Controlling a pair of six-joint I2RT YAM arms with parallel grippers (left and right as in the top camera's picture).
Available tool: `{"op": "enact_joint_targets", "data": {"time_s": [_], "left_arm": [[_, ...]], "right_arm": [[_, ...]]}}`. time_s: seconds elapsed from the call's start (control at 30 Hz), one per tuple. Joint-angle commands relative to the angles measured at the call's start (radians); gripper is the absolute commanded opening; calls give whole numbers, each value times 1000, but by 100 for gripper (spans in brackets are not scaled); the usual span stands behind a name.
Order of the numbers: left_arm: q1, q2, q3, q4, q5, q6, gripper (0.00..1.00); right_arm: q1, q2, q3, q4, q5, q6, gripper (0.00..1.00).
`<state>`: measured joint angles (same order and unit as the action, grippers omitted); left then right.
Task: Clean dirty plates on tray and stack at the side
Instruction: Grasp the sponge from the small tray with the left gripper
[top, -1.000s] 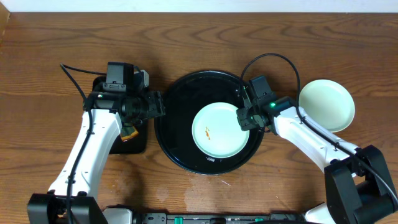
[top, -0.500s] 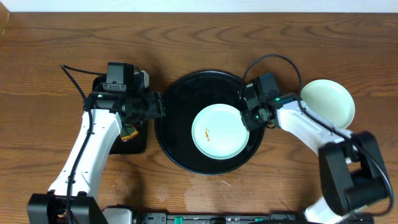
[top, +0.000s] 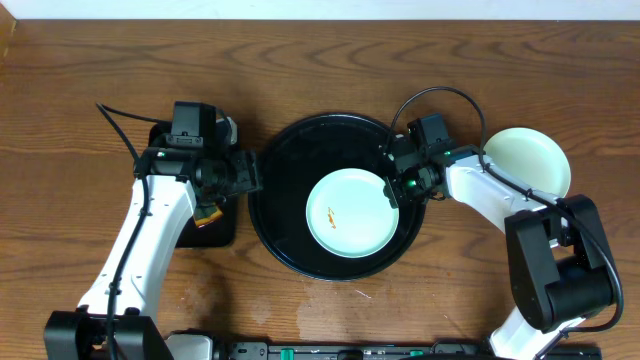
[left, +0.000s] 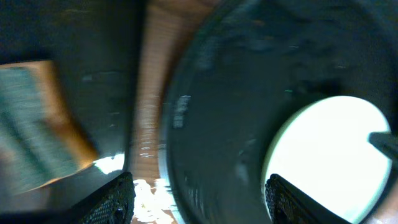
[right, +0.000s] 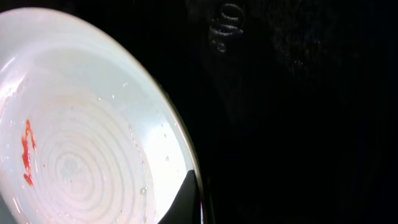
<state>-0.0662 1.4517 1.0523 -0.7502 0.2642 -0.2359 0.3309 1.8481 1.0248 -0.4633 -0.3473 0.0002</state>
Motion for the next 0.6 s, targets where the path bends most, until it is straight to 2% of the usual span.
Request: {"op": "enact_joint_targets", "data": {"time_s": [0.0, 0.13, 0.3, 0.4, 0.47, 0.5, 0.57], "left_arm": [[5, -8, 8, -24, -230, -51, 68], [14, -5, 2, -29, -399, -132, 69], [74, 55, -6, -23, -412, -148, 69], [132, 148, -7, -15, -406, -193, 67], [157, 206, -7, 10, -372, -184, 57], [165, 235, -7, 22, -339, -173, 48], [173, 289, -7, 49, -245, -127, 40]], "right_arm": [[-13, 43, -12, 8, 84, 61, 1], [-13, 43, -12, 8, 158, 127, 1], [-13, 43, -12, 10, 156, 127, 1], [-12, 43, -12, 11, 156, 127, 1], [-11, 43, -12, 11, 156, 127, 1], [-10, 43, -12, 11, 156, 127, 1], [-9, 43, -12, 10, 156, 127, 1]]}}
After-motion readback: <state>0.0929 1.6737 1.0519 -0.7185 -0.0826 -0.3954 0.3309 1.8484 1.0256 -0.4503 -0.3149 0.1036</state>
